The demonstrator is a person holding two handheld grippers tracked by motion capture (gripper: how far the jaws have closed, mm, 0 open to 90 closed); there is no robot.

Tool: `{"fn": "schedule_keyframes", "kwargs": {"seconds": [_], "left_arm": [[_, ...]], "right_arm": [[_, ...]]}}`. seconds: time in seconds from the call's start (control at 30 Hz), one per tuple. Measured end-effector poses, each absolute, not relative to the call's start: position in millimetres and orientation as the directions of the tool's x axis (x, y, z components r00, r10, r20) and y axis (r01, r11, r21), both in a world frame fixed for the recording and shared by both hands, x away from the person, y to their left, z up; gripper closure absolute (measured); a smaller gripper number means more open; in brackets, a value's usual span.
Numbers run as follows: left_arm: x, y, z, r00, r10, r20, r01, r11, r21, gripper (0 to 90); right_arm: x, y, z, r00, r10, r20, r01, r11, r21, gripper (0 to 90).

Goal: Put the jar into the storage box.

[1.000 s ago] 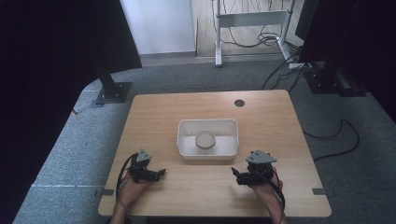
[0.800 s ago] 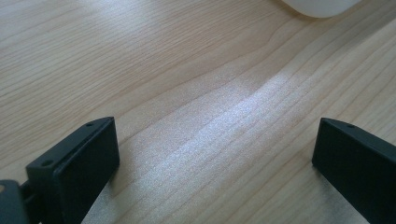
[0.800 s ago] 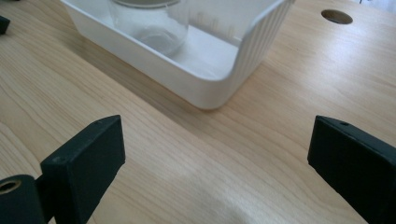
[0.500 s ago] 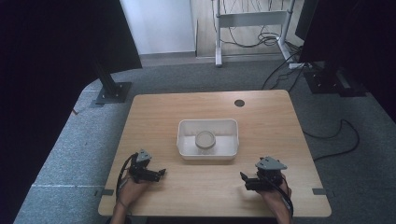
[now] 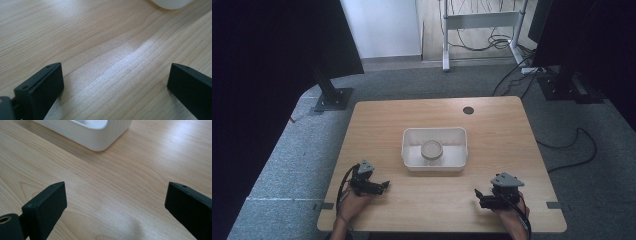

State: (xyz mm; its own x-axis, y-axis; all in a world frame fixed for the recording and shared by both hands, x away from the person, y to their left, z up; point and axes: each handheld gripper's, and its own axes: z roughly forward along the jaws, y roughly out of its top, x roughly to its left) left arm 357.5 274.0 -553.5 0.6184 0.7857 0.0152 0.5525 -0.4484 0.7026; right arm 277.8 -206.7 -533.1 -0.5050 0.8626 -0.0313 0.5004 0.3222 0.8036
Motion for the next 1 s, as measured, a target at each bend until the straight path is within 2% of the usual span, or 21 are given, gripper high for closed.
{"fn": "schedule_keyframes", "kwargs": {"seconds": [1.0], "left_arm": [[357.4,273.9,-553.5,0.617,0.787,0.015,0.553,-0.448,0.702,0.6]], "right_arm": [[271.1,-209.4,-557.2,-0.501,0.865,-0.03,0.594,0.369,0.715,3.5]]}}
